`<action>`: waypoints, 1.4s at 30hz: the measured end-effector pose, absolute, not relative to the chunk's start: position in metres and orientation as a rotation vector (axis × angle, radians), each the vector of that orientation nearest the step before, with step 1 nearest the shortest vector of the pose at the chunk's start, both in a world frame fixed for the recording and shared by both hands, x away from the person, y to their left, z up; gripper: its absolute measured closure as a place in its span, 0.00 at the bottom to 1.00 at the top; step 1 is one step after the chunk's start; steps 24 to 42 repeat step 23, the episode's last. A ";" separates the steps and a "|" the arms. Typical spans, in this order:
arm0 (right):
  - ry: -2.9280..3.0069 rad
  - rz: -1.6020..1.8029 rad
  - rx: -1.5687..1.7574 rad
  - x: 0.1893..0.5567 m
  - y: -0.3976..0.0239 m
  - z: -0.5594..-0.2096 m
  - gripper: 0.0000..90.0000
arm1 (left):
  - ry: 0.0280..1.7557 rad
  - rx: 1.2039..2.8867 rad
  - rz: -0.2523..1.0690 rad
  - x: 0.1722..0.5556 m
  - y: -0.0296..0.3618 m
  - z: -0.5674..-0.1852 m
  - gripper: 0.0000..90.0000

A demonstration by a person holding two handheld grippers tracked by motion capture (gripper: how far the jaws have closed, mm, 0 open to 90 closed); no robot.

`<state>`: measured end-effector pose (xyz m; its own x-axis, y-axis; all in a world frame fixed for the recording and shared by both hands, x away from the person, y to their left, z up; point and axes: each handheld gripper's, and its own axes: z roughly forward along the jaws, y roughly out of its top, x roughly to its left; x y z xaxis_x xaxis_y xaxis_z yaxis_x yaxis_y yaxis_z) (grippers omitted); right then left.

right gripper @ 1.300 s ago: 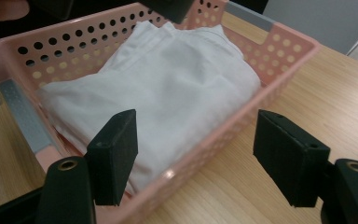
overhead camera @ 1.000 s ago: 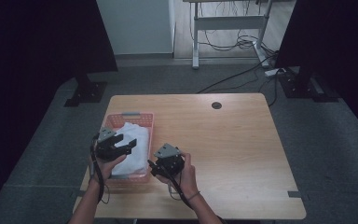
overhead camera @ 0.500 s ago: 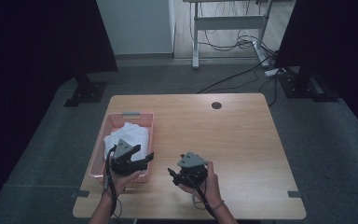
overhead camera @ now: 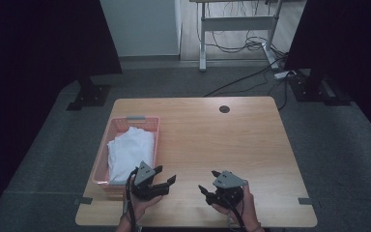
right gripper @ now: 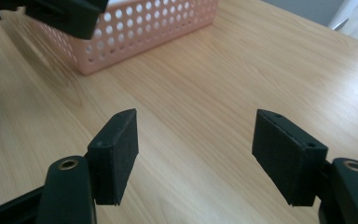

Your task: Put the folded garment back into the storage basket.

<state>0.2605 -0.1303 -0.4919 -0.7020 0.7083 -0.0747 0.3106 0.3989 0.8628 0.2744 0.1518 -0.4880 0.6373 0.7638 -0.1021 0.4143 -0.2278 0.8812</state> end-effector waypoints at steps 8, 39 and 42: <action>2.255 1.239 0.932 0.246 -0.161 -0.517 0.35 | 0.916 1.888 0.376 0.254 0.131 -0.512 0.37; 2.233 1.250 1.051 0.240 -0.184 -0.537 0.34 | 0.936 1.922 0.338 0.247 0.127 -0.533 0.34; 2.233 1.250 1.051 0.240 -0.184 -0.537 0.34 | 0.936 1.922 0.338 0.247 0.127 -0.533 0.34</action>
